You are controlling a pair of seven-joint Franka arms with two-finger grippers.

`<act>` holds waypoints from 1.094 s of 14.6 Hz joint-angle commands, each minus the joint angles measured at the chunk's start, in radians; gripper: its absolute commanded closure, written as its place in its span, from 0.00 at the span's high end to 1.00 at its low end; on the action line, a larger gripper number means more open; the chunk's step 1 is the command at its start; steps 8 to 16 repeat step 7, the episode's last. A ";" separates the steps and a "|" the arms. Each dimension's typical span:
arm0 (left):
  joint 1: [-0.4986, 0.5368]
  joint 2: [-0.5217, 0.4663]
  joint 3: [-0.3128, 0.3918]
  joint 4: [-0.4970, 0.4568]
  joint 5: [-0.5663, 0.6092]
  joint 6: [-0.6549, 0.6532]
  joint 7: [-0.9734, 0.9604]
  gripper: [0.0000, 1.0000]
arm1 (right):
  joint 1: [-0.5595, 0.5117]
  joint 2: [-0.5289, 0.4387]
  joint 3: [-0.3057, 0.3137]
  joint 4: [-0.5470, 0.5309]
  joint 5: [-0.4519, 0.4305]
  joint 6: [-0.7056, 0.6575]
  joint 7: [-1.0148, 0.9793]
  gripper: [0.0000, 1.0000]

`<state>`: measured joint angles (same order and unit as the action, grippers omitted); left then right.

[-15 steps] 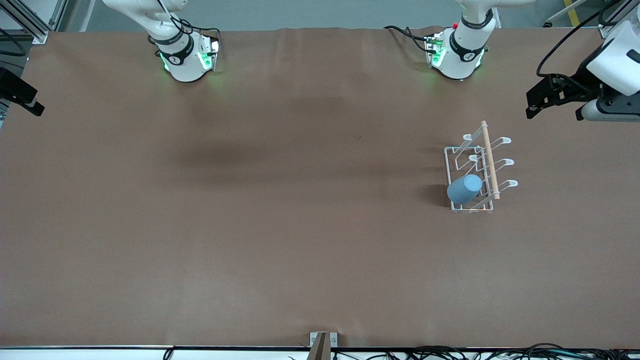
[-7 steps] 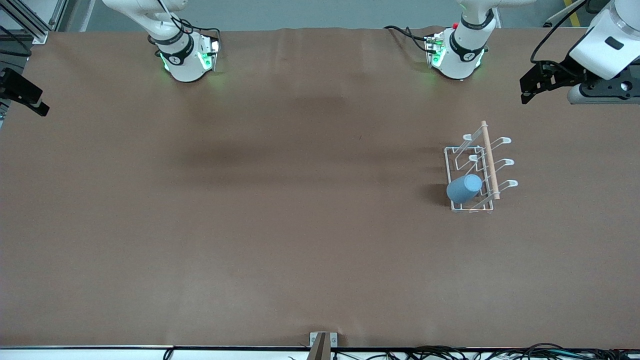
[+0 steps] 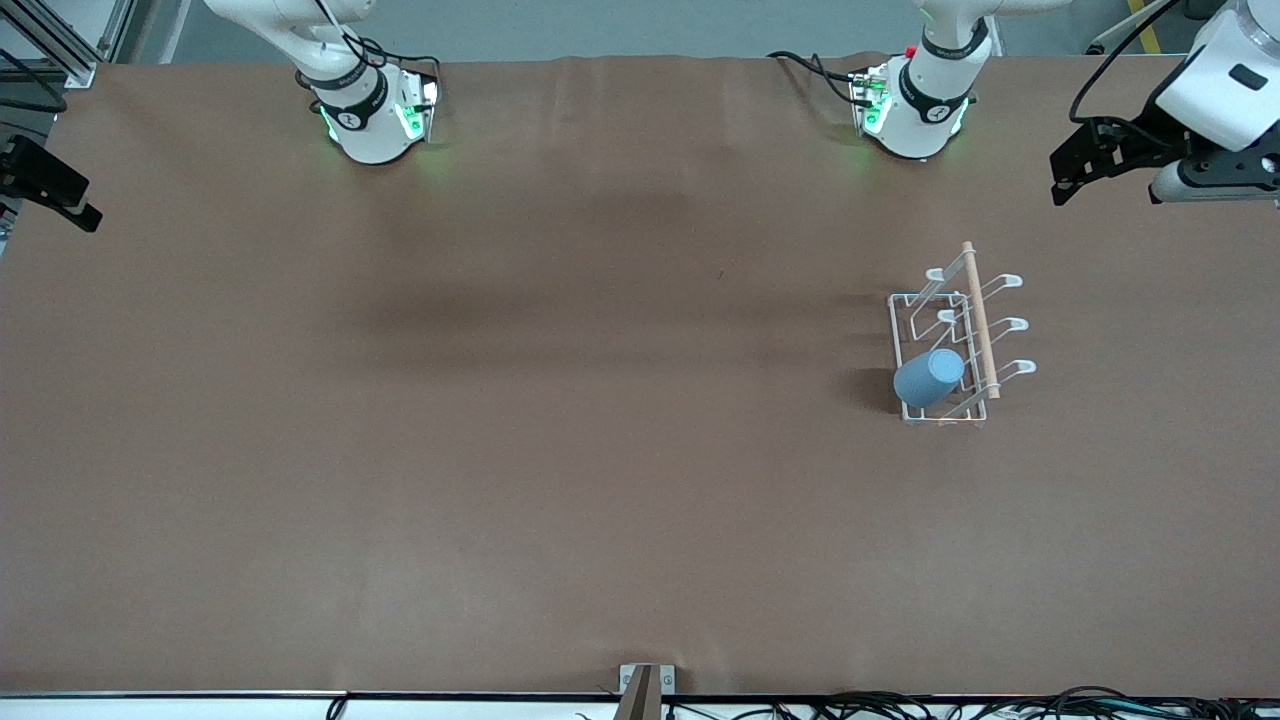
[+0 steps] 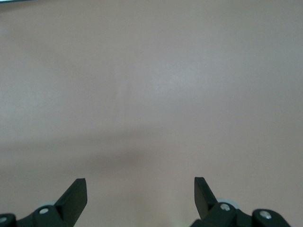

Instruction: Hang cup on cup holder

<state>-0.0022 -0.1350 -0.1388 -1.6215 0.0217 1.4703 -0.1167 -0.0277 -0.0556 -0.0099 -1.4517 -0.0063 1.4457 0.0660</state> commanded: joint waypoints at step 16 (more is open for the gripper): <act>-0.004 0.017 -0.002 0.060 -0.009 -0.025 0.008 1.00 | 0.003 -0.006 -0.002 -0.001 0.000 0.004 0.006 1.00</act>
